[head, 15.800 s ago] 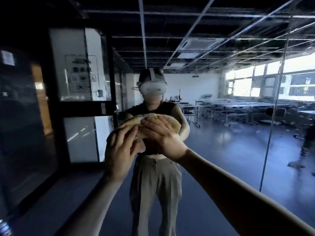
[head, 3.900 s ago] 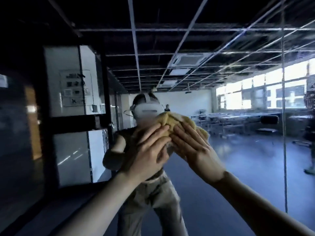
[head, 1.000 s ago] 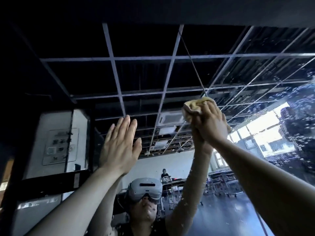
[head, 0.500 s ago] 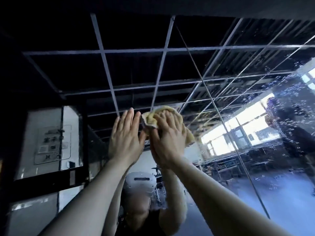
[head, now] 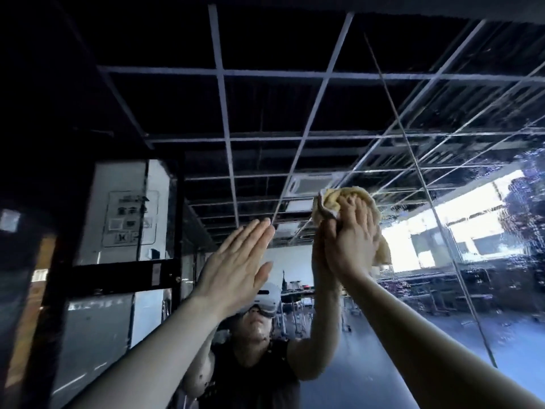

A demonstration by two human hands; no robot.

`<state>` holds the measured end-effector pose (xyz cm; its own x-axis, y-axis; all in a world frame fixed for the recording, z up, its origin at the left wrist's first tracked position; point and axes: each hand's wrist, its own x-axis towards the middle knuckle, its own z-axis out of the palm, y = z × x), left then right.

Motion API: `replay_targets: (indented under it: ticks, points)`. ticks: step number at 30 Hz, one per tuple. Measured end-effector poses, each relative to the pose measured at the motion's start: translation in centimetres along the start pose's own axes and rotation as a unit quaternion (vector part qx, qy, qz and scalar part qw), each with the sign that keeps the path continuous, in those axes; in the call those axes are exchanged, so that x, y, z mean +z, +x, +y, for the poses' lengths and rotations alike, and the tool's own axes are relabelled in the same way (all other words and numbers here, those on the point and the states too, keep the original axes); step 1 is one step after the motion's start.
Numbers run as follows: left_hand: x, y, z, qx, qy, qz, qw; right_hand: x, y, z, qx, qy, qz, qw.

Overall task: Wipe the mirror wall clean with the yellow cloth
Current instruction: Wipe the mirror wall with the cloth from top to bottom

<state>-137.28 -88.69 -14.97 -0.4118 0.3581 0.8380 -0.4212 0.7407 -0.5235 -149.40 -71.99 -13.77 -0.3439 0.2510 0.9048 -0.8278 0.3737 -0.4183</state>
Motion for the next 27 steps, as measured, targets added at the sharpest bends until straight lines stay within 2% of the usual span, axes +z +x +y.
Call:
replay_targets:
  ticks: [3,5,8,11,14,16,19,22,24,27]
  points:
    - [-1.0,-1.5,-3.5,-0.036,0.016,-0.014,0.999,1.2,0.6,-3.7,0.003,-0.003,-0.014,1.0]
    - [-1.7,-2.6,-5.7,-0.112,-0.018,0.001,0.994,2.7,-0.1,-7.1,-0.065,-0.014,-0.064,0.996]
    - [-2.3,-4.9,-7.1,-0.167,-0.048,0.018,0.985,5.3,-3.9,-12.6,-0.194,-0.006,-0.131,0.972]
    - [-2.1,-6.9,-7.2,-0.169,-0.026,0.002,0.985,6.0,-5.8,-14.0,-0.254,-0.014,-0.148,0.956]
    - [-1.6,-8.7,-8.1,-0.148,-0.01,-0.018,0.989,4.2,-4.6,-11.1,-0.312,-0.031,-0.134,0.94]
    - [-1.4,-9.9,-9.4,-0.13,0.002,-0.029,0.991,3.5,-4.5,-8.6,-0.285,-0.024,-0.093,0.954]
    - [-1.7,-11.8,-11.5,-0.118,-0.009,-0.046,0.992,4.0,-6.4,-7.6,-0.168,-0.012,-0.022,0.986]
    - [-2.0,-13.5,-13.3,-0.123,0.023,-0.037,0.991,5.3,-8.5,-10.6,-0.055,0.01,-0.026,0.998]
    - [-2.4,-14.2,-13.9,-0.128,0.046,-0.028,0.99,6.4,-9.5,-13.4,-0.056,0.012,-0.037,0.998]
    - [-3.2,-14.8,-13.9,-0.137,0.05,-0.043,0.988,9.0,-12.1,-18.7,-0.171,0.004,-0.112,0.979]
